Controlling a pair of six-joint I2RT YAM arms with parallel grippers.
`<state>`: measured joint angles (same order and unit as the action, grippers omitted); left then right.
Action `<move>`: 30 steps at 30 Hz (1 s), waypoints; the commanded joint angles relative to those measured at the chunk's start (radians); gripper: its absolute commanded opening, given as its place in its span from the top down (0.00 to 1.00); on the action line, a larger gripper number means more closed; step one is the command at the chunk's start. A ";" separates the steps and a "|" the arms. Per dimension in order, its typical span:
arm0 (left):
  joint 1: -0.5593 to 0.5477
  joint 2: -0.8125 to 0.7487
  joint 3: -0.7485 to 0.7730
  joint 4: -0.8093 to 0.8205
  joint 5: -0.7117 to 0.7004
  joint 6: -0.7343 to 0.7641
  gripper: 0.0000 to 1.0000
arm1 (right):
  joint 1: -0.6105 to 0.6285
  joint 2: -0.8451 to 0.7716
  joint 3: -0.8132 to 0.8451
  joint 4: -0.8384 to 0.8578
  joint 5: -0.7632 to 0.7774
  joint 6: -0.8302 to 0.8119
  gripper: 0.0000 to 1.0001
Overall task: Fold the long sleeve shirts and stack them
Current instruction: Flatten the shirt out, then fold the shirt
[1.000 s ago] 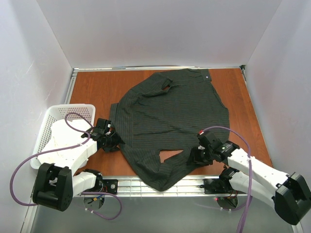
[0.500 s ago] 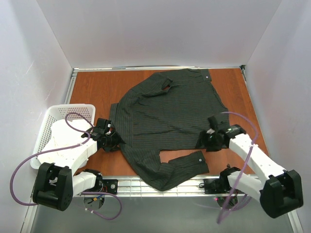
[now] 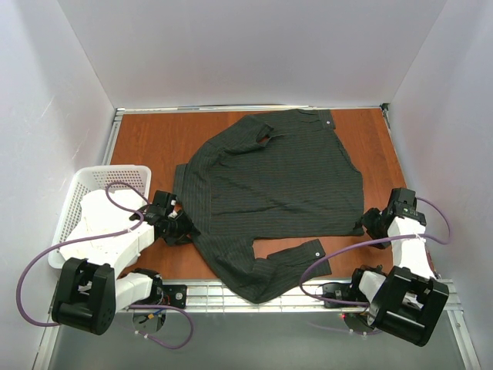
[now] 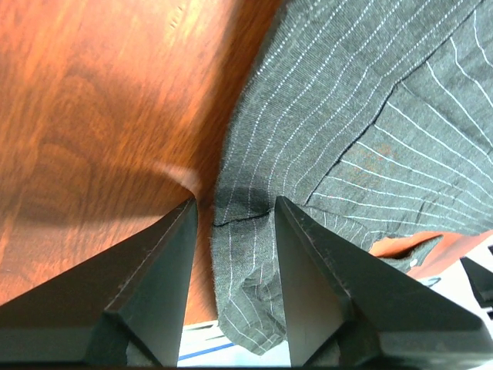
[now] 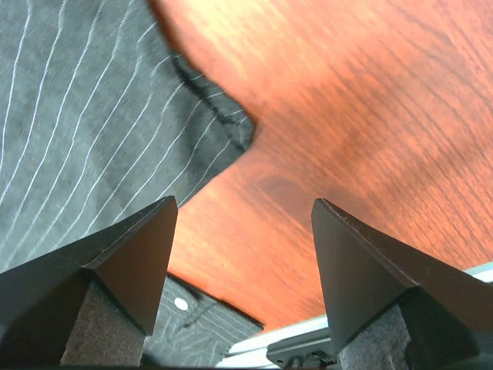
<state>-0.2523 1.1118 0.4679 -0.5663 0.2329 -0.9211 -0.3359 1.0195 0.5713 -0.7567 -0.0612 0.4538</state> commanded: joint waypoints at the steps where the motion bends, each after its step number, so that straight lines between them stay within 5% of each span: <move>1: -0.002 0.003 -0.015 0.012 0.040 0.019 0.61 | -0.029 -0.006 -0.022 0.071 -0.008 0.032 0.33; 18: -0.022 0.008 -0.060 0.066 0.089 0.011 0.80 | -0.029 0.103 -0.139 0.332 -0.071 0.046 0.48; 26: -0.022 -0.023 -0.048 0.039 0.080 0.011 0.99 | -0.031 0.091 -0.134 0.327 -0.051 0.033 0.88; 30: -0.022 -0.038 -0.014 -0.015 0.050 0.014 1.00 | -0.031 0.042 -0.093 0.255 -0.028 0.023 0.99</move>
<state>-0.2707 1.1019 0.4206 -0.5194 0.3119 -0.9100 -0.3599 1.0973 0.4545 -0.4381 -0.1307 0.4904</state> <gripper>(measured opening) 0.010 0.025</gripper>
